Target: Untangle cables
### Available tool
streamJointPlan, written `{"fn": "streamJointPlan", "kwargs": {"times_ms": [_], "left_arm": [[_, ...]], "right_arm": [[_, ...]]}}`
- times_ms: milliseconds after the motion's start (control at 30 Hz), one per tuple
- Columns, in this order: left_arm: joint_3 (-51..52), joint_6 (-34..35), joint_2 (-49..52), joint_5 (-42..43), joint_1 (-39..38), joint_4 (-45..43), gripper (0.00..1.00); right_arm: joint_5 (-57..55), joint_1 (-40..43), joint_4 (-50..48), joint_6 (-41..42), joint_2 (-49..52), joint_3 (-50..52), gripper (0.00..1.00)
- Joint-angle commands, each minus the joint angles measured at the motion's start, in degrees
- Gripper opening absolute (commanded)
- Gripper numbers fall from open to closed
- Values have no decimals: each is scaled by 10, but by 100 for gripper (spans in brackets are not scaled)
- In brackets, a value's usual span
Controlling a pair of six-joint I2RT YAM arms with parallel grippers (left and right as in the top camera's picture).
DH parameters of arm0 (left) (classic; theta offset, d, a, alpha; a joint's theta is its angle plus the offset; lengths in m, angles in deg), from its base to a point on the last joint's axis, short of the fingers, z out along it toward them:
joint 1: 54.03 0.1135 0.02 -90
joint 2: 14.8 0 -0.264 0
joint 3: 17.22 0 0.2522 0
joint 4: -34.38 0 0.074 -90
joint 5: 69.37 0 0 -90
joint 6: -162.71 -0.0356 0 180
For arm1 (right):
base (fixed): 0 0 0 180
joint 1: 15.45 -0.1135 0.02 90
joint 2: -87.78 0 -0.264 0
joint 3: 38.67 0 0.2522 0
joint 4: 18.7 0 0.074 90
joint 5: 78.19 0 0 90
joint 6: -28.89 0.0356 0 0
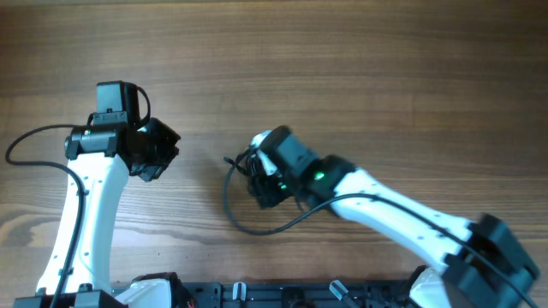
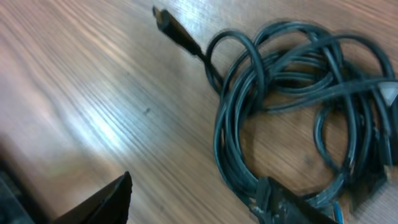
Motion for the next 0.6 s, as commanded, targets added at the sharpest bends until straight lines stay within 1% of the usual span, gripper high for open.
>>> {"fn": "streamJointPlan", "kwargs": {"times_ms": [0, 33, 100, 133, 167, 200, 233, 267, 333, 367, 433, 500, 567], "left_arm": [[-5, -2, 4, 2, 5, 3, 14], [-5, -8, 4, 1, 5, 3, 16], [-5, -9, 4, 1, 5, 5, 16], [-5, -13, 4, 1, 5, 5, 17], [-5, -18, 4, 1, 5, 5, 17], [-5, -19, 4, -1, 5, 5, 20], [-5, -19, 4, -1, 5, 5, 20], [-5, -21, 4, -1, 5, 5, 20], [-5, -23, 4, -1, 5, 7, 20], [-5, -23, 4, -1, 5, 10, 20], [-5, -23, 4, -1, 5, 12, 20], [-5, -31, 4, -1, 5, 14, 20], [-5, -38, 4, -1, 5, 15, 21]], "right_arm": [[-135, -42, -53, -44, 75, -3, 62], [-175, -52, -74, -44, 99, -3, 58], [-194, -56, -92, -52, 124, -3, 55], [-194, -56, -99, -56, 127, -3, 44], [-194, -56, -106, -57, 127, -3, 40], [-194, -56, -106, -57, 128, -3, 37], [-194, -56, -106, -57, 129, -3, 36], [-194, -56, -105, -57, 129, -3, 28], [-194, -56, -105, -57, 129, -3, 6], [-194, -56, -105, -60, 129, -3, 4], [-184, -56, -106, -61, 122, -5, 4], [-84, -38, -91, -51, 69, -16, 4], [60, 6, -92, -4, -8, -19, 4]]}}
